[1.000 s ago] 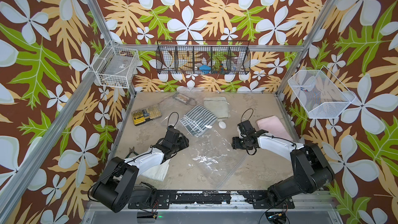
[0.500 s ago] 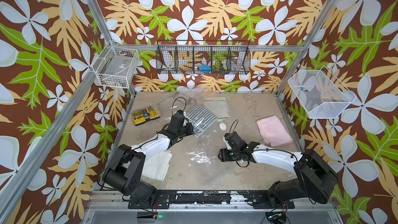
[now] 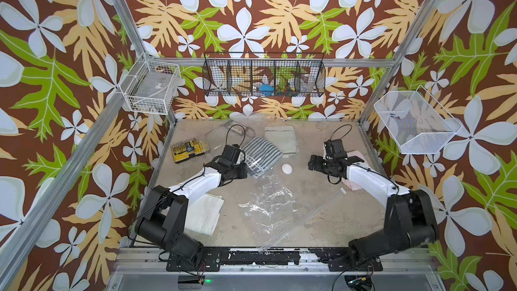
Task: Place the folded towel into the vacuum bag
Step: Adjust the vacuum bag at the center of the board.
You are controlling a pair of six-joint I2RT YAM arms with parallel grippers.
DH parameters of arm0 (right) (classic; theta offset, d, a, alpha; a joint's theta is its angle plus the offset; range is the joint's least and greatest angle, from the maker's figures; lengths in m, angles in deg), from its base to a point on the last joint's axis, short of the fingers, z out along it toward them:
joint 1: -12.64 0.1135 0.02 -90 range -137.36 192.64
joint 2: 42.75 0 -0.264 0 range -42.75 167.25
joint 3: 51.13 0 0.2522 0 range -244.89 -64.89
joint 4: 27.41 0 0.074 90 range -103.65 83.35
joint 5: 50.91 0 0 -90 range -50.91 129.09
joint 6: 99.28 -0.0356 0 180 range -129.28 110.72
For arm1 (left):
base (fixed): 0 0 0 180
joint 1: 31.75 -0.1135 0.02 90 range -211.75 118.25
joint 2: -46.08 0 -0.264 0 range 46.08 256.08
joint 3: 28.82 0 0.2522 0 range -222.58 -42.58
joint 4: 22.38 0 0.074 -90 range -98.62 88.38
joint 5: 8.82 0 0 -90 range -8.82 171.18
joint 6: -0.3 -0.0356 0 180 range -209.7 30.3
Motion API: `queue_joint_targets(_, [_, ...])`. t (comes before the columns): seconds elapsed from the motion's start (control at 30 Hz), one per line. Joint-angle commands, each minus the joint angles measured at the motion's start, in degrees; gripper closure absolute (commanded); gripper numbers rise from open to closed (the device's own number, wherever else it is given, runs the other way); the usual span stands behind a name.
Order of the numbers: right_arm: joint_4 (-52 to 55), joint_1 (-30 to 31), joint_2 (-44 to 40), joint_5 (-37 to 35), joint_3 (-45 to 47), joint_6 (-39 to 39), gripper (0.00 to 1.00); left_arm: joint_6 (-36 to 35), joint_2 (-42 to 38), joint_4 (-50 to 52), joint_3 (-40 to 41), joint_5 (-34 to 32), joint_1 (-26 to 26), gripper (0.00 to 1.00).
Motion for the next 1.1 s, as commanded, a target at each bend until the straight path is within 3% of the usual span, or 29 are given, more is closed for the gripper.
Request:
queue_joint_targets(0.0, [1.6, -0.7, 8.9, 1.7, -9.7, 5.0, 0.0, 3.8, -4.9, 0.3, 3.8, 1.3, -0.3, 0.62])
queue_joint_targets(0.1, [1.5, -1.7, 16.3, 3.0, -15.8, 6.1, 0.01, 6.0, -9.0, -0.4, 7.7, 0.0, -0.9, 0.49])
queue_joint_targets(0.27, [0.5, -4.2, 24.9, 6.0, -24.0, 8.2, 0.0, 10.2, -12.2, -4.7, 13.7, 1.4, -3.3, 0.37])
queue_joint_targets(0.43, [1.4, -5.4, 32.4, 16.7, -31.6, 11.6, 0.01, 12.5, -9.8, -9.5, 15.6, 5.0, -3.3, 0.35])
queue_joint_targets(0.57, [2.0, -5.4, 35.2, 24.0, -31.7, 13.3, 0.09, 13.7, -7.6, -12.2, 16.1, 5.3, -3.3, 0.35])
queue_joint_targets(0.67, [-1.0, -5.6, 32.0, 24.1, -26.7, 13.2, 0.2, 14.3, -5.6, -13.9, 15.9, 4.6, -3.3, 0.36])
queue_joint_targets(0.87, [-7.0, -5.2, 21.7, 25.9, -17.1, 11.1, 0.69, 15.0, -1.9, -15.9, 14.3, 5.3, -3.3, 0.37])
queue_joint_targets(1.07, [-7.8, -1.1, 11.5, 20.9, -13.8, 10.6, 0.96, 14.9, -0.2, -16.3, 12.8, 5.6, -3.3, 0.38])
